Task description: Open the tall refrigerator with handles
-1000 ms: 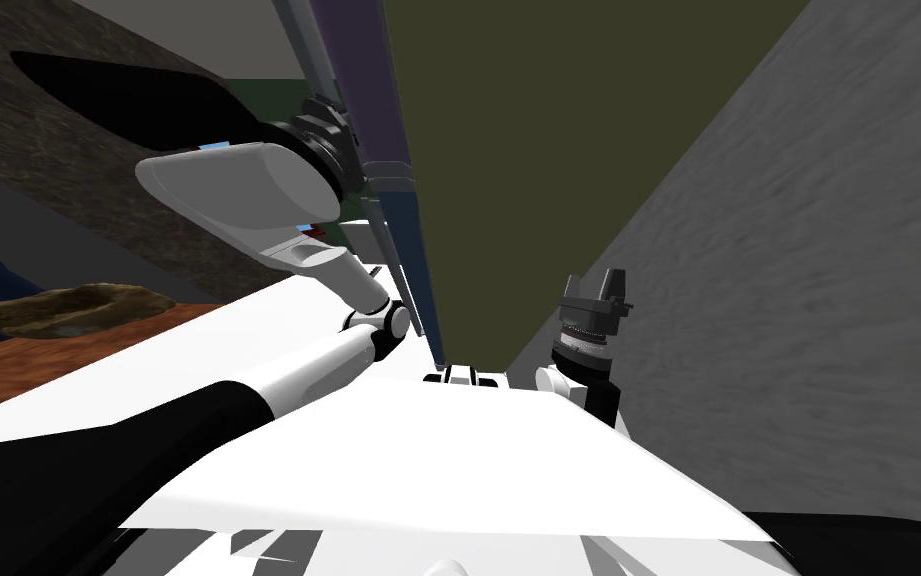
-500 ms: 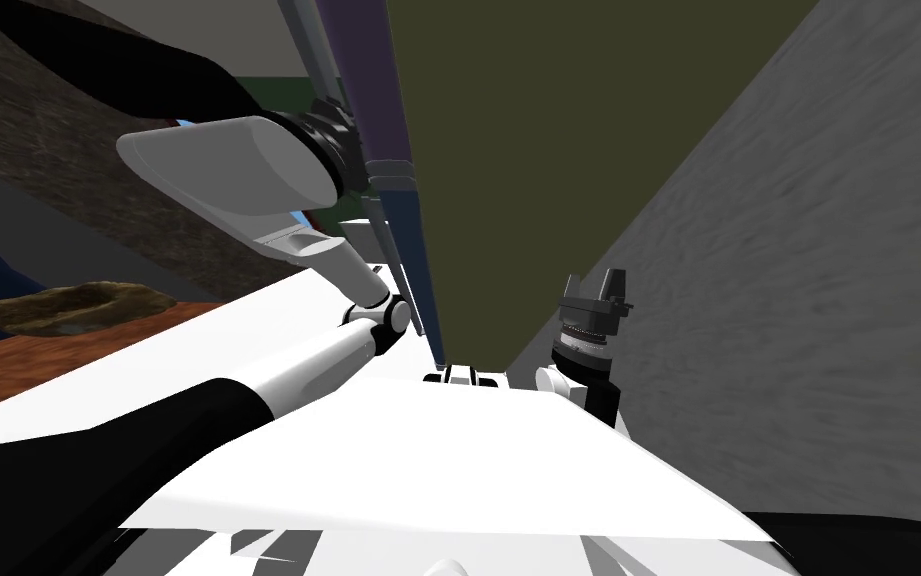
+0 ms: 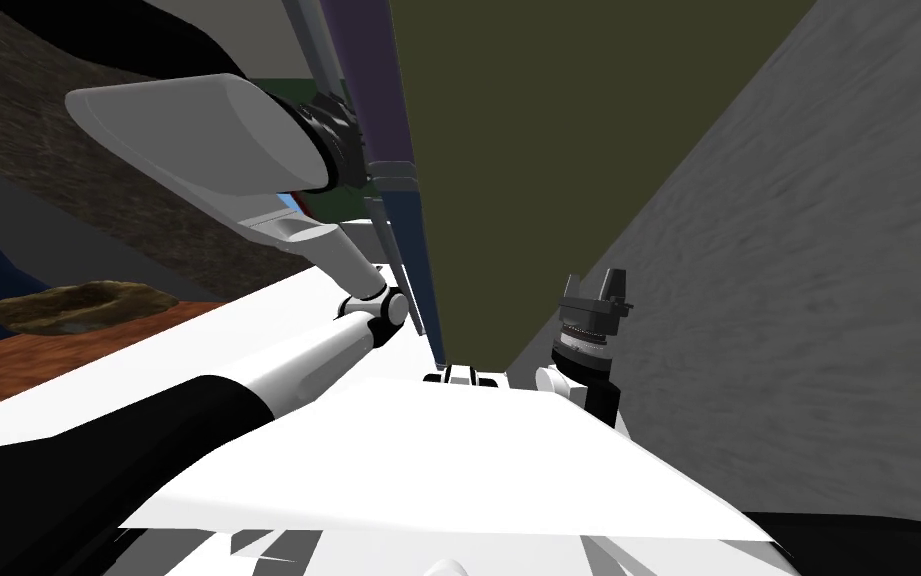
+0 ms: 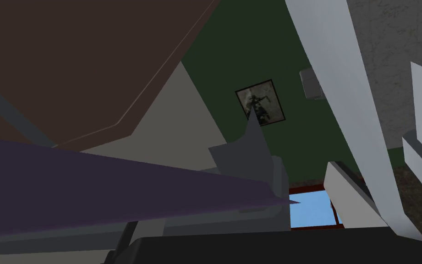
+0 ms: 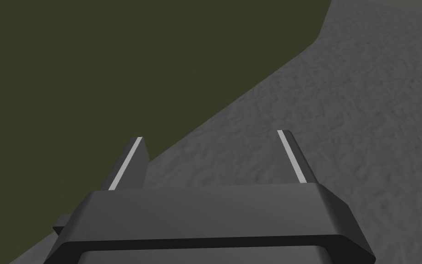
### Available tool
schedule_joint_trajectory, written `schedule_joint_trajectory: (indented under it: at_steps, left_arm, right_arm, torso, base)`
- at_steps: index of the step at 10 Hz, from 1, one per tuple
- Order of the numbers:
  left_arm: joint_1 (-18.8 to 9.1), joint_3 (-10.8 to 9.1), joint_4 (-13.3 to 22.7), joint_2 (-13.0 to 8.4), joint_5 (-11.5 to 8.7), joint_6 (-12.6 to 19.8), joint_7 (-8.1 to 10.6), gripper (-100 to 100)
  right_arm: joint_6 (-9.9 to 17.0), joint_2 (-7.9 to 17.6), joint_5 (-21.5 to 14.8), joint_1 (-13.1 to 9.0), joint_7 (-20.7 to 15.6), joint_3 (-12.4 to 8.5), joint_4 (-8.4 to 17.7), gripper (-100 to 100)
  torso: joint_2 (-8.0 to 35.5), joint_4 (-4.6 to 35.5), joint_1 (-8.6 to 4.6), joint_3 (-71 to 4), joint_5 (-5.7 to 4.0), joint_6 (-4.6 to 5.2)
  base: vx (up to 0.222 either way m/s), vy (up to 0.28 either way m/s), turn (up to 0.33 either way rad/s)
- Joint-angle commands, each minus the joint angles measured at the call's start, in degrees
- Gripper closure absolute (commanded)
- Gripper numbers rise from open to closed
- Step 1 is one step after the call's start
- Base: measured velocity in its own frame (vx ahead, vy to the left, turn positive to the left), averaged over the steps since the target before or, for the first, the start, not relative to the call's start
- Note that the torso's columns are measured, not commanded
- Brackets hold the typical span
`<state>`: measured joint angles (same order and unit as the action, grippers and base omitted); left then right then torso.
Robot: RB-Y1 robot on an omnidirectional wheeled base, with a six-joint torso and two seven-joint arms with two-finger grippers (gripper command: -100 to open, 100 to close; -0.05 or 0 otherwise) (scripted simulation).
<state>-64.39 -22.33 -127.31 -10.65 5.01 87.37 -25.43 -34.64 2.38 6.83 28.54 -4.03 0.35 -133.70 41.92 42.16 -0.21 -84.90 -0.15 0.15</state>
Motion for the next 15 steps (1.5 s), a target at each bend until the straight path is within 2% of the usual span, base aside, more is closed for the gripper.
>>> schedule_joint_trajectory:
  at_steps: [1, 10, 11, 12, 15]
  left_arm:
    - [-2.39, 0.12, 1.80, -1.77, 0.25, 3.17, -1.21, -100]
    - [-10.21, 0.38, 7.86, -6.50, 1.15, 13.67, -5.18, -100]
    - [-9.59, 0.32, 7.31, -6.15, 1.08, 12.77, -4.84, -100]
    - [-10.71, 1.86, 6.06, -5.51, 2.23, 15.17, -4.24, -100]
    - [-12.22, 4.18, 4.09, -4.41, 3.92, 18.41, -3.20, -100]
  right_arm:
    - [0.00, 0.00, 0.00, 0.00, 0.00, 0.00, 0.00, 0]
    - [0.00, 0.00, 0.00, 0.00, 0.00, 0.00, 0.00, 0]
    - [0.00, 0.00, 0.00, 0.00, 0.00, 0.00, 0.00, 0]
    - [0.00, 0.00, 0.00, 0.00, 0.00, 0.00, 0.00, 0]
    - [0.00, 0.01, 0.00, 0.01, 0.00, -0.01, 0.00, 0]
  torso:
    - [0.01, 0.00, 0.02, 0.01, 0.01, -0.01]
    - [0.06, 0.00, 0.11, 0.06, 0.07, -0.05]
    - [0.10, 0.02, 0.12, 0.11, 0.09, -0.08]
    - [0.17, 0.02, 0.13, 0.19, 0.11, -0.08]
    - [0.12, 0.05, 0.14, 0.08, 0.07, -0.06]
  base:
    - [0.000, 0.000, 0.000]
    - [0.000, 0.000, 0.000]
    - [0.000, 0.000, 0.000]
    - [0.048, 0.036, 0.067]
    - [0.096, 0.063, 0.050]
